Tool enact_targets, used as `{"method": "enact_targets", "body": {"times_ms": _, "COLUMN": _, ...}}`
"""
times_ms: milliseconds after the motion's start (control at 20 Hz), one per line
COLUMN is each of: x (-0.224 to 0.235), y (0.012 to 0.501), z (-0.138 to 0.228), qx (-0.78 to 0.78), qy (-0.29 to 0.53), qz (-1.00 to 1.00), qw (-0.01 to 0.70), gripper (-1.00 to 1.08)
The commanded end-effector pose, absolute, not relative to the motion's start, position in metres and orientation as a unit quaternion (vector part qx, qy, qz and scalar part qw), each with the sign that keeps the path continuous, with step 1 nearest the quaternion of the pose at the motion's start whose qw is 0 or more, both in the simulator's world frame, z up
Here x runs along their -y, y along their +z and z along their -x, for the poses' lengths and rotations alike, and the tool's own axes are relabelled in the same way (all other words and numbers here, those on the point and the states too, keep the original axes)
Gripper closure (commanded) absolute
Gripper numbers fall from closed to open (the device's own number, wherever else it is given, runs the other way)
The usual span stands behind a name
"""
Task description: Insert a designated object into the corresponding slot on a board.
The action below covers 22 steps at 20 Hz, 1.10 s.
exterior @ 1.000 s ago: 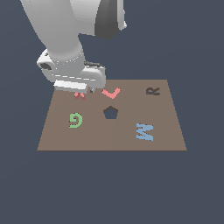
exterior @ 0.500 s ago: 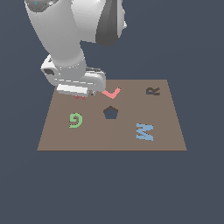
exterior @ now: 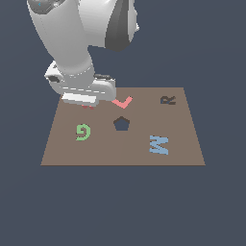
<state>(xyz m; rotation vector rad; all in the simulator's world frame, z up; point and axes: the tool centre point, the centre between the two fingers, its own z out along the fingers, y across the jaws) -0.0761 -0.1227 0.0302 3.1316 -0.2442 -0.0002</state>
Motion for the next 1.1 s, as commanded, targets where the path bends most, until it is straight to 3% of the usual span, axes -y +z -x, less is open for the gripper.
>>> {"method": "enact_targets", "body": {"times_ms": 0, "x": 0.123, "y": 0.03, "z": 0.076, "qx": 0.078, "qy": 0.0, "qz": -0.997, "qw": 0.0, "gripper": 1.08}}
{"method": "enact_targets", "body": {"times_ms": 550, "x": 0.103, "y": 0.031, "z": 0.058, "qx": 0.011, "qy": 0.0, "qz": -1.0, "qw": 0.0, "gripper": 1.08}}
{"method": "enact_targets", "body": {"times_ms": 1050, "x": 0.031, "y": 0.034, "z": 0.022, "qx": -0.187, "qy": 0.0, "qz": -0.982, "qw": 0.001, "gripper": 1.08}}
